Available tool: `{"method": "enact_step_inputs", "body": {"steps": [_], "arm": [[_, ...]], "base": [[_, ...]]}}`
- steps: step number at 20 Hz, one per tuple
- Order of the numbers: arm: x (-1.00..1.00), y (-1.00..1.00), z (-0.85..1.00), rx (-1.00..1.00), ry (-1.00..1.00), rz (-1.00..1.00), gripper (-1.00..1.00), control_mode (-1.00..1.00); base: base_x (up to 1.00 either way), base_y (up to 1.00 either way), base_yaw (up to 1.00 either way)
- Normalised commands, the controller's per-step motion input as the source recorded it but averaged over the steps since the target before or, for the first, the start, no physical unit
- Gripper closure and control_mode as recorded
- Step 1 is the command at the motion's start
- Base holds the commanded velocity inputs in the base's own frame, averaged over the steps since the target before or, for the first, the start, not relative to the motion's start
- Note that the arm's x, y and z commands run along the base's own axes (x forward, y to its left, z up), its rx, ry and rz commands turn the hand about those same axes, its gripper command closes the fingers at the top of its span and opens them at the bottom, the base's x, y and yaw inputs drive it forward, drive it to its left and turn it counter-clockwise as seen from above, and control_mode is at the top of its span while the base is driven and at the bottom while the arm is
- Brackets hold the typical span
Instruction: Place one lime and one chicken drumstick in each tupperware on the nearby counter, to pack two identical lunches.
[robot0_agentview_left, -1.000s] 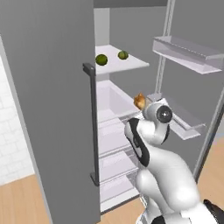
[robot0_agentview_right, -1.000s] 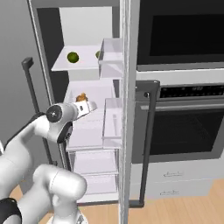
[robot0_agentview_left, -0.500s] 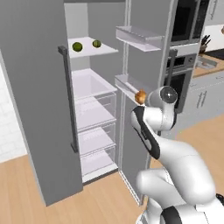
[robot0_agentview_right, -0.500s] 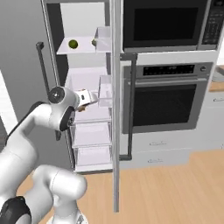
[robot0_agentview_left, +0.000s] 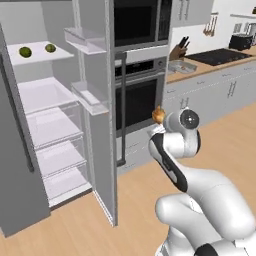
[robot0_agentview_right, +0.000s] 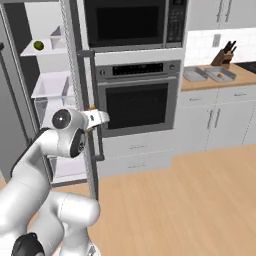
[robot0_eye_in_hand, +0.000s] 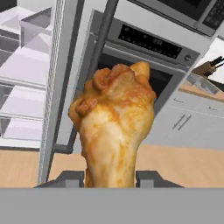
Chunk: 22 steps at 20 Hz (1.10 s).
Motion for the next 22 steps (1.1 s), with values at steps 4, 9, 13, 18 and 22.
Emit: {"method": "enact_step_inputs", "body": {"steps": [4,9,13,18,22], "arm": [[0.0,0.0,0.0,0.0,0.0,0.0,1.0,1.0],[0.0,0.0,0.0,0.0,0.0,0.0,1.0,1.0],[0.0,0.0,0.0,0.0,0.0,0.0,1.0,1.0],[0.0,0.0,0.0,0.0,0.0,0.0,1.0,1.0],[0.0,0.0,0.0,0.0,0.0,0.0,1.0,1.0]], "base": [[1.0,-0.98,-0.08],[1.0,-0.68,0.0],[1.0,-0.63,-0.02],[1.0,-0.55,-0.01],[1.0,-0.52,0.0]]}}
